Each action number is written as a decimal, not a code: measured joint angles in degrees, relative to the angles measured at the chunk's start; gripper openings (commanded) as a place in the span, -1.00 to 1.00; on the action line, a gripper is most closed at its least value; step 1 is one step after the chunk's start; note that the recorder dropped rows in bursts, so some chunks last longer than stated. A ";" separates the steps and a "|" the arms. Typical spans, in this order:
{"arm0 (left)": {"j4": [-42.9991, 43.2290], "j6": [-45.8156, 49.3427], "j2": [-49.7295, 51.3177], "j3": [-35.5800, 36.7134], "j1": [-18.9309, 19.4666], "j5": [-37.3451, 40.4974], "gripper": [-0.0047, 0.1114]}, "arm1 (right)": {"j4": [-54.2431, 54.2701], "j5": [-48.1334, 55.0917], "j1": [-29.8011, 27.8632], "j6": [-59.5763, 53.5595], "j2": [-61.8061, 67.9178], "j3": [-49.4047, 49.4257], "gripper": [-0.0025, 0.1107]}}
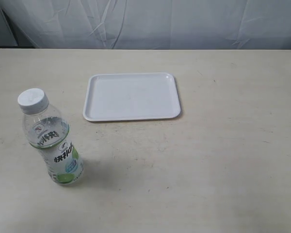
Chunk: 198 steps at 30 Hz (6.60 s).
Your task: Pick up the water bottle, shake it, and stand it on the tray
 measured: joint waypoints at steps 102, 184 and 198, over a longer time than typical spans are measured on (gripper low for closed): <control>0.00 0.09 0.00 0.00 0.00 0.00 -0.91 | 14.78 -47.28 71.30 -68.14 104.06 -63.90 -0.97; 0.00 0.09 0.00 0.00 0.00 0.00 -0.91 | 18.39 -21.67 43.08 -65.31 89.65 -57.58 -0.97; 0.00 0.09 0.00 0.00 0.00 0.00 -0.91 | 14.30 -24.07 44.50 -65.44 88.58 -53.48 -0.97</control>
